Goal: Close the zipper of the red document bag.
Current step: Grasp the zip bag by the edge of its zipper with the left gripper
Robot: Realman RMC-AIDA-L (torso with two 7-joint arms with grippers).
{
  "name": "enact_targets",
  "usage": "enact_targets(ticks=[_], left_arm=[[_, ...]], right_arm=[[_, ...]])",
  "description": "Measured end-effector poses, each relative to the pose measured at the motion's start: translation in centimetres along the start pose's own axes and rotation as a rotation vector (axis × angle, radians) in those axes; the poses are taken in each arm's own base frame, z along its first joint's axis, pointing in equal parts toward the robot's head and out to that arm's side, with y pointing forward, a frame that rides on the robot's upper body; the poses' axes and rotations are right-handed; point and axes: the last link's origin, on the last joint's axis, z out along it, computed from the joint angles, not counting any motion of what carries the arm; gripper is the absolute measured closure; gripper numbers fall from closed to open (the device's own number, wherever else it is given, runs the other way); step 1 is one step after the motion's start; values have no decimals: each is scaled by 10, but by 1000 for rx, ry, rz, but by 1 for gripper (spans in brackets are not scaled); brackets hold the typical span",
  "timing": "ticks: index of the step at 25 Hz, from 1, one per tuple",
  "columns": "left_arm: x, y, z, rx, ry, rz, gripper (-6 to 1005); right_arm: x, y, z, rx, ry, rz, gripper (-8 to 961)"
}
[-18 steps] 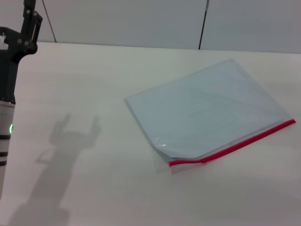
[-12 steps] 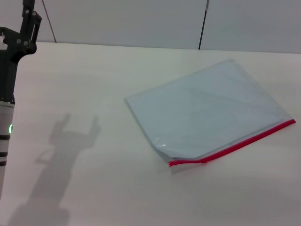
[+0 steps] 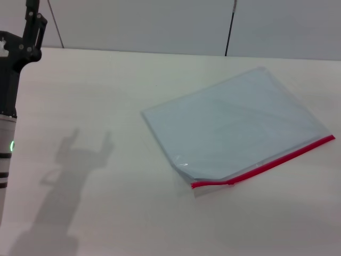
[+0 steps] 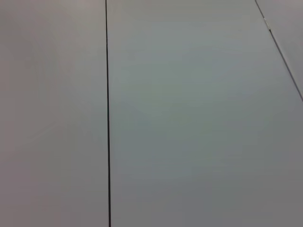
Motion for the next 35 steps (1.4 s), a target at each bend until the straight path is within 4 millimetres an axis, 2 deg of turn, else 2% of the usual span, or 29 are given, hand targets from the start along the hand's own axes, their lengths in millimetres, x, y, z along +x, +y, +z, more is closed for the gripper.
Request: enact_targets(ticks=[17,25,29,35], left_arm=[[-2,8,3,-28,-8,-16,259],[-14,43,14,-245,-115,-80,259],[-16,62,26,-425,-227,-130,259],[-18,73,36,-575,-404,-124,259]], right_arm=[[0,-1,0,2,5,-5,68],[1,-3,-1,3,8,-11,69],[1,-4,-4,11,12,-11,70],[1,-5,-5,17,13,-9,71]])
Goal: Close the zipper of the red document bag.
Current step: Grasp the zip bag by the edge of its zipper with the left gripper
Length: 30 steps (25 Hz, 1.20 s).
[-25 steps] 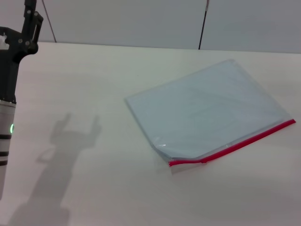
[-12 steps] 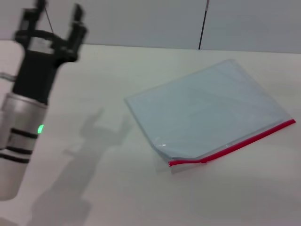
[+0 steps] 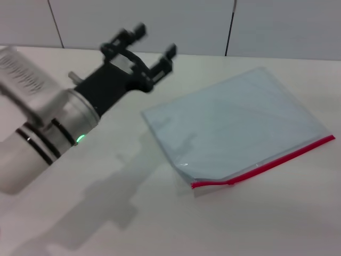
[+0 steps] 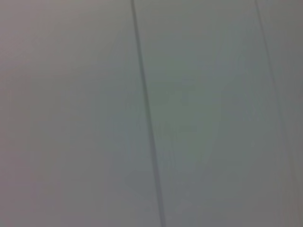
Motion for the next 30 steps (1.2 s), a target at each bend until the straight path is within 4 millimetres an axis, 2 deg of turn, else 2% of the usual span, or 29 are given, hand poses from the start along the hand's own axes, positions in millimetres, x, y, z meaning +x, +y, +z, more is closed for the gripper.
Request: enact_targets(ticks=[4,11,18,24,30], left_arm=[[7,9,9,-108,-134,77,259],[23,43,24,-291,-337,260,259],[37,74,19,-463,-456,370,259],[37,86,19,-560,-560,418,260],[30,101,19,-635,-689,491,260]], right_arm=[[0,-1,0,3,0,-2,72],[0,-2,0,6,-1,-3,73],[0,-3,-1,10,-1,-4,75],[0,-3,-1,10,0,-5,76],[0,-2,-1,8,1,-7,77]])
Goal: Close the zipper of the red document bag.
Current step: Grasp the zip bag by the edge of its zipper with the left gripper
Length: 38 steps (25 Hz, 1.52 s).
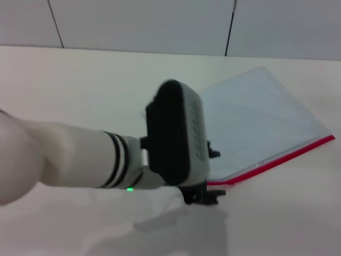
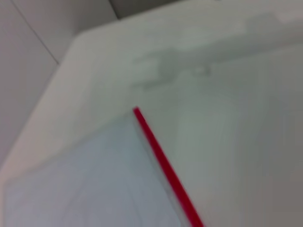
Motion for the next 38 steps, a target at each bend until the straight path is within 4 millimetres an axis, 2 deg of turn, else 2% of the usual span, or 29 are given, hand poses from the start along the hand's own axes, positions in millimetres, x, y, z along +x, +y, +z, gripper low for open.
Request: enact_targets(ticks=[5,15,20,25,38], left_arm=[[2,9,7,-44,-97,22,260],[-3,15,13,-71,-153,27,260],[-16,12,22,-70,-199,32,263],[-18,8,25,-40,-197,40,262],[-27,-5,32,53,-167,87,337]], right_arm=[[0,0,0,-3,0,-2,78],[0,1,2,-5,-3,-3,80],[-1,1,2,-6,-4,-3,81],[-1,1,2,-6,-4,-2,82],[0,2,2,-9,-3,-1,84]])
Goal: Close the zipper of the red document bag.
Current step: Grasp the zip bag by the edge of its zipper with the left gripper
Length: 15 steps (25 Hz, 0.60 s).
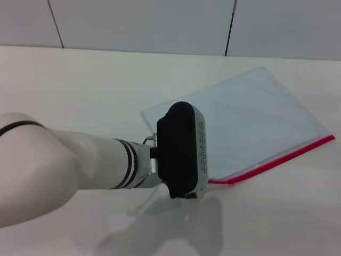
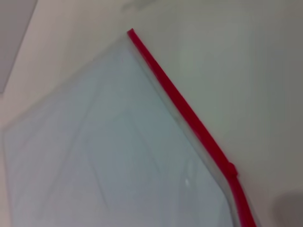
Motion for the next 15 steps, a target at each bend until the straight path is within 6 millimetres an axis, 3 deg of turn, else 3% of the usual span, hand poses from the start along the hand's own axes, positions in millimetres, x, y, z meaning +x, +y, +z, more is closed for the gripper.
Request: enact_targets(ticks=[15], left_arm=[[-4,3,16,59,39,29,423]], right_arm=[[-1,1,1,-5,-5,4,87]])
